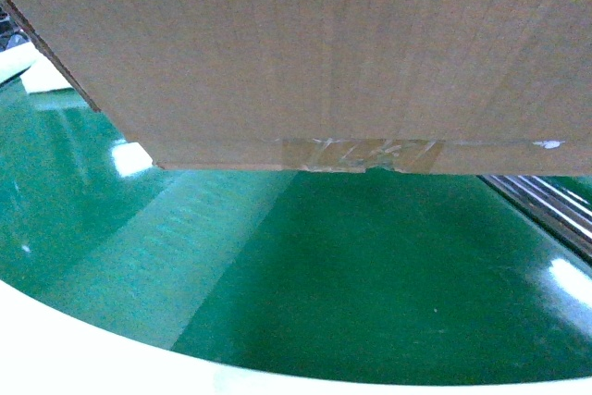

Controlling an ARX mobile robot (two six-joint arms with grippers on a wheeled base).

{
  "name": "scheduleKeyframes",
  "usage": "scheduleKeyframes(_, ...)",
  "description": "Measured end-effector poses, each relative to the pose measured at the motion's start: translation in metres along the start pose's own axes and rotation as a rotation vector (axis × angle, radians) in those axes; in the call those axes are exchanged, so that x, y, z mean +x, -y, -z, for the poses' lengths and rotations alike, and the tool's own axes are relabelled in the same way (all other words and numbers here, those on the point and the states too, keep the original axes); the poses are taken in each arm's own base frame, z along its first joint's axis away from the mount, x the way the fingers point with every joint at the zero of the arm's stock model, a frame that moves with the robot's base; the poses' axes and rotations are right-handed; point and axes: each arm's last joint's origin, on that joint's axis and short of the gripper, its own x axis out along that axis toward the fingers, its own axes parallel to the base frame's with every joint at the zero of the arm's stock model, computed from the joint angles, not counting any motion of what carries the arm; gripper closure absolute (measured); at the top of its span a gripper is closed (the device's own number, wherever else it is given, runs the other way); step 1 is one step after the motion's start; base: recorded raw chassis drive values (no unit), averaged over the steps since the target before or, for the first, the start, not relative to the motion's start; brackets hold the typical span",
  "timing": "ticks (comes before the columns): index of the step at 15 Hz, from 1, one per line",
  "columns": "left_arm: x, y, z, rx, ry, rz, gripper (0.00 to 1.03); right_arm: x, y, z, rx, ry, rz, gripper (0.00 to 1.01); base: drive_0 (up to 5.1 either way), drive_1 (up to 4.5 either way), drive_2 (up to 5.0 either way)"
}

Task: Sort boxes to right shelf from conveyor

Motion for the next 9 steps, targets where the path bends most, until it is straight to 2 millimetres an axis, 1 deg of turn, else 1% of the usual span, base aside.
scheduleKeyframes(9, -0.0003, 0.0, 0.0, 0.0, -0.001, -0.001, 1.01, -0.0005, 0.0, 0.0001, 0.0, -0.002, 0.001, 0.98, 0.0, 0.0, 0.0)
